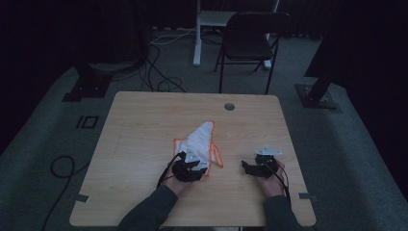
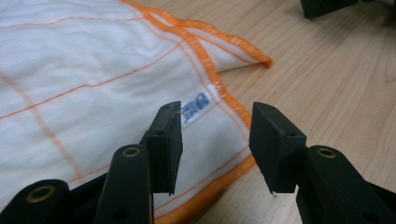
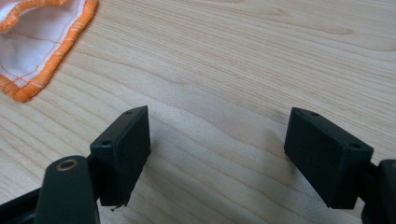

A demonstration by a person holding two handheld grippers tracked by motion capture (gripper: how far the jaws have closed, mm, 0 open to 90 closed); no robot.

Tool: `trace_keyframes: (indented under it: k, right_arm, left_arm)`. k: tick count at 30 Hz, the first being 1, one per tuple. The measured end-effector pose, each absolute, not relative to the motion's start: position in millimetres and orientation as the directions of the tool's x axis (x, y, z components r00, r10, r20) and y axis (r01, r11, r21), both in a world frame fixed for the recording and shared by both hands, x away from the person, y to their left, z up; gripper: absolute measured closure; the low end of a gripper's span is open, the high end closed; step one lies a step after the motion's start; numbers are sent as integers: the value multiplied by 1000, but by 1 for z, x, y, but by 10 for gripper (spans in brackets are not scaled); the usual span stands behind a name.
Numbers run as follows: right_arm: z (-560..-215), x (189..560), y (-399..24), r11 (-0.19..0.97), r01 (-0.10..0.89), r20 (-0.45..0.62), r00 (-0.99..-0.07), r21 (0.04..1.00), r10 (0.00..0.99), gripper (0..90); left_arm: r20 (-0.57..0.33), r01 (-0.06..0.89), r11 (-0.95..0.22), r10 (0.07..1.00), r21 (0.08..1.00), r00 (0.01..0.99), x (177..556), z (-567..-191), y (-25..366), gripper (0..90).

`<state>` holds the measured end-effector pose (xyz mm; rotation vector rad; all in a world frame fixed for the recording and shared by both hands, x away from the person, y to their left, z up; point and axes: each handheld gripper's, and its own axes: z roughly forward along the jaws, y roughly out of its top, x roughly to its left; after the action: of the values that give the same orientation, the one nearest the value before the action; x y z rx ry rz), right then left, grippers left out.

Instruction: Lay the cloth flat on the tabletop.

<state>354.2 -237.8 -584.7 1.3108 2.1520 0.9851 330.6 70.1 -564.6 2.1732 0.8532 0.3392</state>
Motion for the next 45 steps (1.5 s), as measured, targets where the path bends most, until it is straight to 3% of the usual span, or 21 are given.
trace_keyframes:
  k: [11, 17, 19, 22, 37, 45]
  right_arm:
    - [-585, 354, -238, 300, 580, -1, -459, 757, 888, 221]
    - [-585, 354, -238, 298, 581, 0, -456, 757, 890, 228]
    - [-584, 352, -236, 299, 577, 0, -460, 760, 888, 298]
    - [-582, 350, -232, 302, 574, -2, -463, 761, 886, 410]
    - [-570, 339, -186, 387, 496, 9, -624, 778, 781, 657]
    - [-568, 336, -169, 418, 467, 8, -674, 779, 739, 721]
  left_arm:
    - [-6, 449, -527, 644, 722, 765, 329, -573, 52, 548]
    - [37, 441, -549, 654, 710, 755, 330, -572, 54, 688]
    - [34, 448, -548, 659, 706, 751, 332, -571, 57, 784]
    - [33, 450, -548, 659, 705, 751, 333, -571, 60, 850]
    - [48, 441, -562, 653, 700, 755, 332, -570, 60, 863]
    - [48, 441, -562, 653, 700, 756, 332, -570, 60, 863]
